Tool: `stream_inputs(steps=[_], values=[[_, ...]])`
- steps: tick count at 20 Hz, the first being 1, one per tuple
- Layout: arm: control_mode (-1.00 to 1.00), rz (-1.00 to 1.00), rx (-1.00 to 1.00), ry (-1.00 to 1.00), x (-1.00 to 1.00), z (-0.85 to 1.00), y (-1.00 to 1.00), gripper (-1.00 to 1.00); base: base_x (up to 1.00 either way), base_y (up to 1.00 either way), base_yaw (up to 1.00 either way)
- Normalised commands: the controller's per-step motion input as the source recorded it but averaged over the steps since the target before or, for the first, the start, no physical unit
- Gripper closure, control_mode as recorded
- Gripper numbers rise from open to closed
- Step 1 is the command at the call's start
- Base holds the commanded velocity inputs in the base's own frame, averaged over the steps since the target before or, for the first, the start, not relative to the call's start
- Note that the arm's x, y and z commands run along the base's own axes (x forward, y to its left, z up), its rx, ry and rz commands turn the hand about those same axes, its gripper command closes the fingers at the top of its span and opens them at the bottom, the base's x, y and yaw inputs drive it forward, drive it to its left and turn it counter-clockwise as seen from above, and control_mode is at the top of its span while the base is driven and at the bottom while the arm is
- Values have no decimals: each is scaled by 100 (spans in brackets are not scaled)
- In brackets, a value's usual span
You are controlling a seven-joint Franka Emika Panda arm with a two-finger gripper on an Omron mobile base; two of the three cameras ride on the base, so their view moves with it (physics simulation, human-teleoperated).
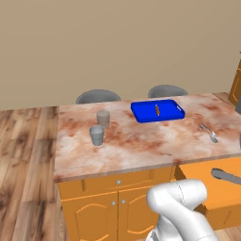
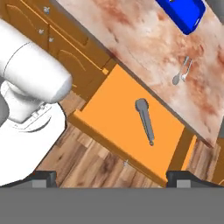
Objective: Take the tongs from the drawer on the right and place them on the dining counter next to the tray containing the kebab skewer.
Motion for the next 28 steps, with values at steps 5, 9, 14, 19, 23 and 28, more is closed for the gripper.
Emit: stream_inputs(steps=[5, 9, 14, 19, 23, 28], values=[[-100, -52, 4, -4, 37, -37, -55, -100, 0, 0, 0], [-100, -31, 1, 0, 15, -20, -26, -100, 0, 0, 0], [-100, 0, 6, 0, 0, -5, -15, -100, 0, 0, 0], [-100, 0, 9, 0, 2, -14, -39, -100, 0, 0, 0], [-100, 0, 2, 0, 1, 0, -25, -100, 0, 0, 0], [-100, 0, 0, 2, 8, 0, 0, -100, 0, 0, 0]])
